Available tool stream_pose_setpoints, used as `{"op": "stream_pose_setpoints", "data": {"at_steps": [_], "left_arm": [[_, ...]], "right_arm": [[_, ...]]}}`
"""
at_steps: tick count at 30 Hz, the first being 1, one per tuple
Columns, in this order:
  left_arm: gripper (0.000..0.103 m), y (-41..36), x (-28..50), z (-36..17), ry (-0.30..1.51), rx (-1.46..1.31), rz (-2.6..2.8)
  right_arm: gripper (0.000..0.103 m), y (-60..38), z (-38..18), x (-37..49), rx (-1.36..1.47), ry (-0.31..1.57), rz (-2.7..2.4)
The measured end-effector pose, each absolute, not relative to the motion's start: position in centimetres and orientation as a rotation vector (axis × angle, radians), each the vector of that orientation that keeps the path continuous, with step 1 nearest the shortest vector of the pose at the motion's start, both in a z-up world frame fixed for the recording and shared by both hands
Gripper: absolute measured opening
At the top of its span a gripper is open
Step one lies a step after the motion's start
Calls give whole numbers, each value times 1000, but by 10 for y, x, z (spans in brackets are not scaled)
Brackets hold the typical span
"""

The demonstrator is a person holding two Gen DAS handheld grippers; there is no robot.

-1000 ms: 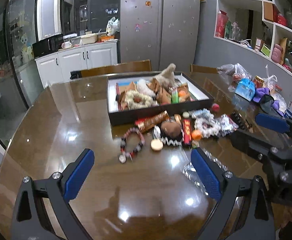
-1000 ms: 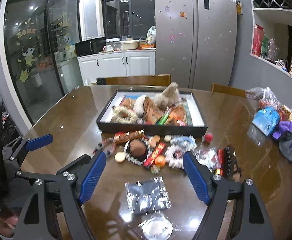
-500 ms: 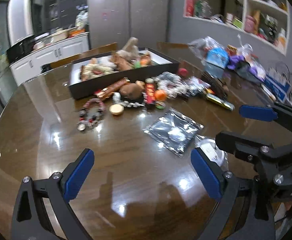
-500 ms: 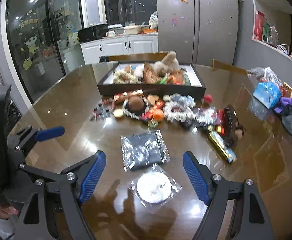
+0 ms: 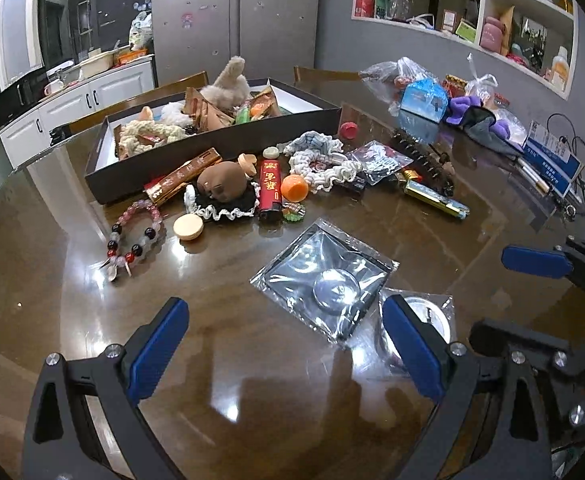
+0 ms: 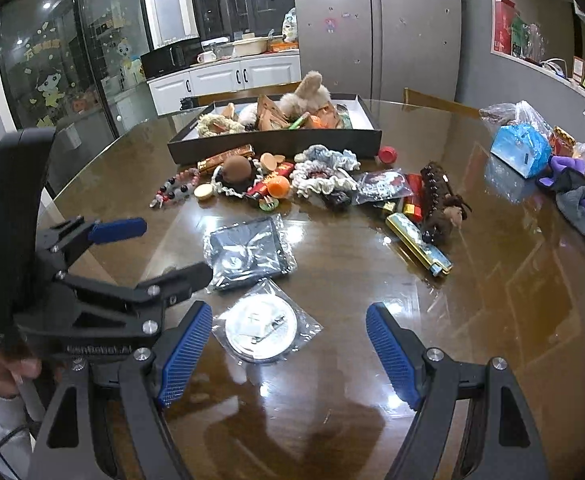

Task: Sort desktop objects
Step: 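Move the left gripper to the dark silver bag while the right approaches the clear disc bag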

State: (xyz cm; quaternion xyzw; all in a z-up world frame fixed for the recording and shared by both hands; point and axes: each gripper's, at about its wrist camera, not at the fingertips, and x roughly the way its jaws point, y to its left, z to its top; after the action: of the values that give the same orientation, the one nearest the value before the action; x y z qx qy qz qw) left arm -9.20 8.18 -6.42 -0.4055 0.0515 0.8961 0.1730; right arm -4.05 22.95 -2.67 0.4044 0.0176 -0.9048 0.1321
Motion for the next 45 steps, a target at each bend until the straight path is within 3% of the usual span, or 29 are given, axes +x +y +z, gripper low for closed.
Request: {"op": "stream_pose_setpoints", "data": {"at_steps": [26,32,37,45], "left_arm": [[98,95,-129,-91,275,-1227,2366],[98,104,-129,-91,333,-1207,2324],[99,104,-131,-91,332,-1206,2318],[99,104,-131,-91,333,-1205,2317]], "right_arm": [[82,230,-55,-51,1220,74,-2515],[82,217,-63,-49,1219,124,-2422],[83,201,-67,-50,1226,282,-2453],[86,207,-66,-54,1237,272,-2482]]}}
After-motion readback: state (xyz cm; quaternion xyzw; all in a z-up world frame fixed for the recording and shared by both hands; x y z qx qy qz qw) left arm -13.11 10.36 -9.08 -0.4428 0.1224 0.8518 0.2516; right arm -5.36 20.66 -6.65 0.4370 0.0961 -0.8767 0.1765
